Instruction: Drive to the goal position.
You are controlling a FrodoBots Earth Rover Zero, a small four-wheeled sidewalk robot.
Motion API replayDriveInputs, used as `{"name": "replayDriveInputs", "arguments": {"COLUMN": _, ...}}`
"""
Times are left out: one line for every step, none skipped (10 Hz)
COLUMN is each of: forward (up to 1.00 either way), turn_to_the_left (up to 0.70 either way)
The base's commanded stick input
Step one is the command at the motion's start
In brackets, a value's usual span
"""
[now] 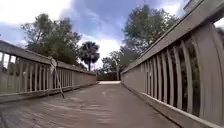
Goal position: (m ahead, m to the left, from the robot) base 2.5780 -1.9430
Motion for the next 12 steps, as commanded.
{"name": "replayDriveInputs", "arguments": {"forward": 0.0, "turn_to_the_left": 0.0}}
{"name": "replayDriveInputs", "arguments": {"forward": 0.0, "turn_to_the_left": 0.0}}
{"name": "replayDriveInputs", "arguments": {"forward": 0.13, "turn_to_the_left": 0.0}}
{"name": "replayDriveInputs", "arguments": {"forward": 0.36, "turn_to_the_left": 0.0}}
{"name": "replayDriveInputs", "arguments": {"forward": 0.45, "turn_to_the_left": 0.0}}
{"name": "replayDriveInputs", "arguments": {"forward": 0.45, "turn_to_the_left": 0.0}}
{"name": "replayDriveInputs", "arguments": {"forward": 0.45, "turn_to_the_left": 0.0}}
{"name": "replayDriveInputs", "arguments": {"forward": 0.45, "turn_to_the_left": 0.0}}
{"name": "replayDriveInputs", "arguments": {"forward": 0.45, "turn_to_the_left": 0.0}}
{"name": "replayDriveInputs", "arguments": {"forward": 0.45, "turn_to_the_left": 0.0}}
{"name": "replayDriveInputs", "arguments": {"forward": 0.45, "turn_to_the_left": 0.0}}
{"name": "replayDriveInputs", "arguments": {"forward": 0.45, "turn_to_the_left": 0.0}}
